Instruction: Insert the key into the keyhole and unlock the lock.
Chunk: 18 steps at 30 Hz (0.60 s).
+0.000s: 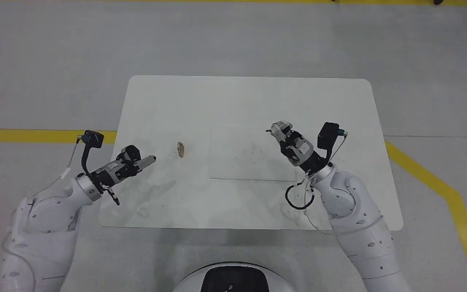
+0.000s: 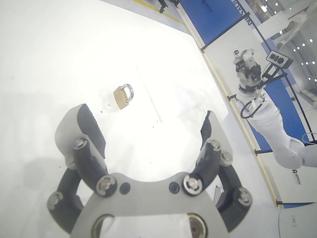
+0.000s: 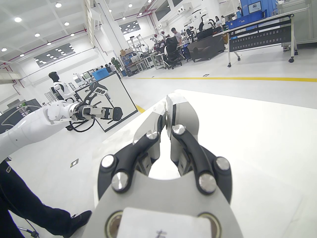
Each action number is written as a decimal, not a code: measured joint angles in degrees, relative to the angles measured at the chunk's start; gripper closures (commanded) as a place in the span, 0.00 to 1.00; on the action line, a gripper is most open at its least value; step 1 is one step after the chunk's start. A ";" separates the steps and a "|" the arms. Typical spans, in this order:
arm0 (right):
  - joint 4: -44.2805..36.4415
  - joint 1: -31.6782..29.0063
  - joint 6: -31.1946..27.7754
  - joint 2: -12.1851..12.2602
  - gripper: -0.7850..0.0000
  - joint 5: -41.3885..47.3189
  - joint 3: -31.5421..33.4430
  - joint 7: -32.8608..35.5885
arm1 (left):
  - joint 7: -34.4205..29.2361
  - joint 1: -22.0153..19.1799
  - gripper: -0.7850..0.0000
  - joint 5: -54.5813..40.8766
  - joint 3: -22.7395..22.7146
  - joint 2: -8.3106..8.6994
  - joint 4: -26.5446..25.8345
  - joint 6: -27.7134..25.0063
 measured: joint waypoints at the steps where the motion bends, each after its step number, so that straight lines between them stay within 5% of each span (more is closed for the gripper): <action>1: 0.00 0.00 0.00 0.00 1.00 0.00 0.00 0.00 | -0.60 0.28 0.00 -1.39 0.49 -0.01 0.15 -0.11; 6: 0.03 -0.36 0.64 -0.28 1.00 2.48 -1.22 0.22 | -9.39 -1.17 0.00 -18.55 4.77 0.09 1.85 1.81; 13: 4.06 1.12 -1.90 -1.06 1.00 13.00 -4.38 1.03 | -27.79 -8.33 0.00 -44.14 13.11 -0.12 3.74 10.02; 18: 6.65 0.89 -0.62 -1.32 1.00 25.32 -5.43 5.63 | -30.12 -13.65 0.00 -50.51 18.61 -0.85 7.52 14.89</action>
